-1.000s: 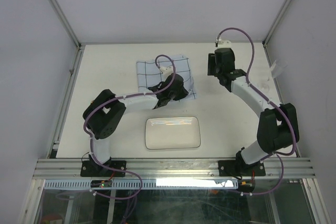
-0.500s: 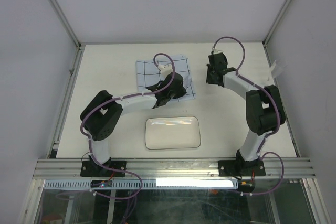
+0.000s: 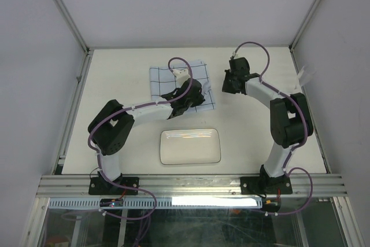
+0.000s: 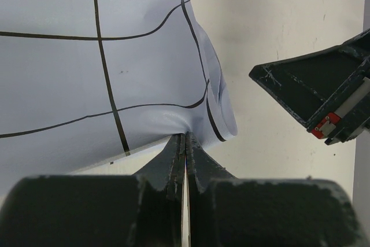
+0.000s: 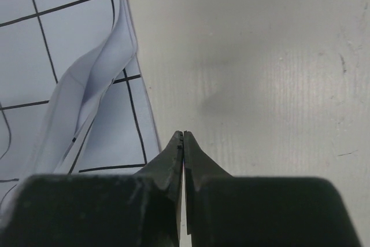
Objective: Set the dinner table for one person
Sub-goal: Flatten out the napkin at the center of the board.
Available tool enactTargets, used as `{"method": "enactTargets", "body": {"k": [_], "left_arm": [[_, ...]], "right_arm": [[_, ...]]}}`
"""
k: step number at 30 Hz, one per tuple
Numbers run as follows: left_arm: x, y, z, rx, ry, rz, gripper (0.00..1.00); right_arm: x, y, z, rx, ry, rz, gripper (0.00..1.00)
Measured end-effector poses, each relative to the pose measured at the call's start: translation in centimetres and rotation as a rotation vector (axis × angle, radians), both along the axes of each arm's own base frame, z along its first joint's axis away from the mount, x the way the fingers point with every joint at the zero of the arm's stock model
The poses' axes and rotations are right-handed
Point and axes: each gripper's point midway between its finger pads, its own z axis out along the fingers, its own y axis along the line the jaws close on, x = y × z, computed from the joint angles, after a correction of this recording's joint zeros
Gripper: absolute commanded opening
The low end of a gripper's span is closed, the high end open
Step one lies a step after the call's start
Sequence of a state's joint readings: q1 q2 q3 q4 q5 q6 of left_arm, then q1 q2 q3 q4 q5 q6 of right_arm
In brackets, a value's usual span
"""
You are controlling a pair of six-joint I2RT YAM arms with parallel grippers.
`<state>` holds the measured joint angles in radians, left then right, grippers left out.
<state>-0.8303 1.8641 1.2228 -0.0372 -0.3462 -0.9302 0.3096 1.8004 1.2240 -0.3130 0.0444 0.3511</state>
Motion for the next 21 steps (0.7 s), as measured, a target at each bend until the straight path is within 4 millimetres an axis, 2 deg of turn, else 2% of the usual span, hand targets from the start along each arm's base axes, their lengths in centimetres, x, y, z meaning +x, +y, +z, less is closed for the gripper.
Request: {"method": "enactTargets", "body": {"k": [7,15,21], "left_arm": [[0.2,0.3,0.1,0.007,-0.009,0.017,0.00],[0.5,0.5,0.6,0.006,-0.023,0.032,0.00],[0.5,0.6,0.7,0.009,-0.028,0.039,0.00]], "right_arm": [[-0.7,2.6,0.3,0.148,0.036,0.022,0.00],[-2.5,5.9,-0.1,0.269,0.092,0.066,0.00],[-3.2,8.4,-1.1,0.307,0.123,0.107,0.00]]}}
